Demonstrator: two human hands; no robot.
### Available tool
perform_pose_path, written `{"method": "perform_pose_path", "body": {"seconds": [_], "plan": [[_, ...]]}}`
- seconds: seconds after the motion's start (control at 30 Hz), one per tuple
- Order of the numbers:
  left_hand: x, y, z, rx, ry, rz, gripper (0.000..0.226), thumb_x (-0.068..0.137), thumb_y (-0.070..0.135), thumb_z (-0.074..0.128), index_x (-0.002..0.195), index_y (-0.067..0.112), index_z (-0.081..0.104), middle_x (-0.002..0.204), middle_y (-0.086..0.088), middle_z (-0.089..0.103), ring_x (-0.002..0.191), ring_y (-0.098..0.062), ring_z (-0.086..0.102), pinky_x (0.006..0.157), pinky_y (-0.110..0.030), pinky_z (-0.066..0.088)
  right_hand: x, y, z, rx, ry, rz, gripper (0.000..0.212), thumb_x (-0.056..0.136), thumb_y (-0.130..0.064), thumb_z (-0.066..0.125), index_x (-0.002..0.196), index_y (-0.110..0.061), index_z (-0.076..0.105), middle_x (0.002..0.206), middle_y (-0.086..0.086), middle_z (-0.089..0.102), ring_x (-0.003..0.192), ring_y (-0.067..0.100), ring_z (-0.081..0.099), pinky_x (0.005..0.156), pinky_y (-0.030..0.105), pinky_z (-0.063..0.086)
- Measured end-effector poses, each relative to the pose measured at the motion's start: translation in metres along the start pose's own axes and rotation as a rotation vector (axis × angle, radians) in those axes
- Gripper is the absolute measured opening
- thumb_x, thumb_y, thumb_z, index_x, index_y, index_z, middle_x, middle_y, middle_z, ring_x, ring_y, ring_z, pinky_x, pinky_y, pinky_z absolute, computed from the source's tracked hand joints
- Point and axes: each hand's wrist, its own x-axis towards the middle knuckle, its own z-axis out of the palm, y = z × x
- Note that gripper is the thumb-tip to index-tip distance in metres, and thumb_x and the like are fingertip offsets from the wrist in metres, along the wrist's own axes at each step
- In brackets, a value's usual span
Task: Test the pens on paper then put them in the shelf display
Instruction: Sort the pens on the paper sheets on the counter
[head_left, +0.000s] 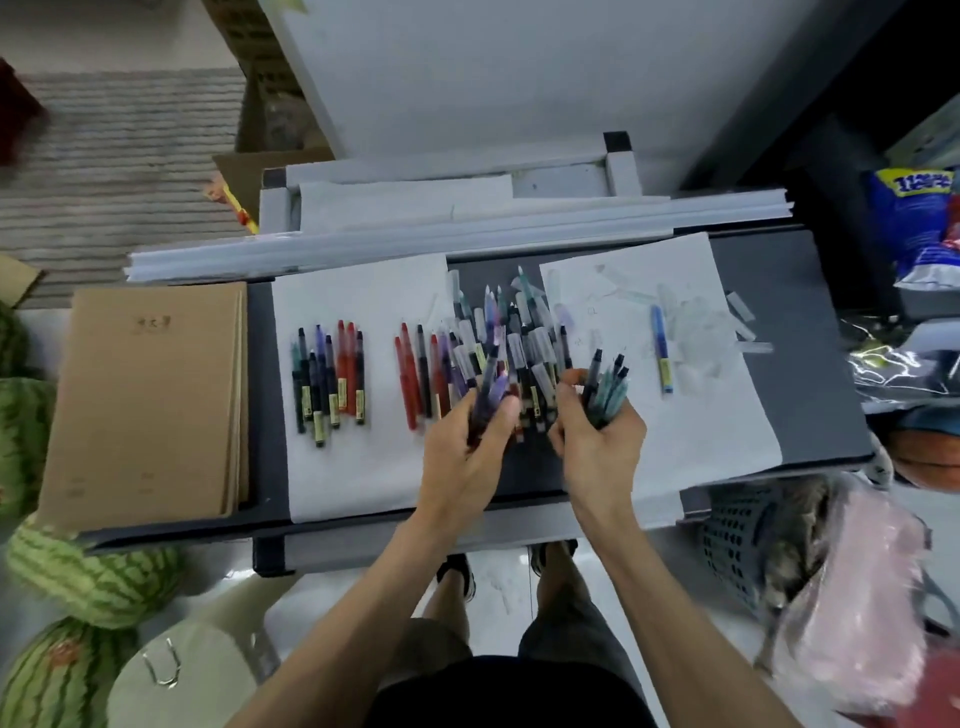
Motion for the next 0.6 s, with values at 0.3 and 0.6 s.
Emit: {"method": "perform_pose_path", "body": {"seconds": [0.3, 0.6], "plan": [[0.011, -0.034, -0.007, -0.072, 0.302, 0.216, 0.051, 0.105, 0.029, 0.063, 0.067, 0.039, 0.029, 0.054, 0.013, 0.029, 0.046, -0.014, 0.028, 0.044, -0.032, 0.028, -0.008, 0.039, 0.032, -0.077, 0.359, -0.156, 0.039, 0.091, -0.054, 0.072, 0.068, -0.023, 0.065, 0.057, 0.006, 0.063, 0.05, 0.024, 0.06, 0.053, 0.041, 0.054], [0.01, -0.044, -0.007, -0.08, 0.307, 0.24, 0.037, 0.1, 0.014, 0.07, 0.069, 0.022, 0.051, 0.059, 0.019, 0.044, 0.049, -0.008, 0.04, 0.05, -0.022, 0.034, -0.006, 0.042, 0.04, -0.148, 0.345, -0.356, 0.036, 0.092, -0.058, 0.071, 0.068, -0.032, 0.061, 0.058, -0.001, 0.063, 0.049, 0.018, 0.062, 0.05, 0.027, 0.052]]}}
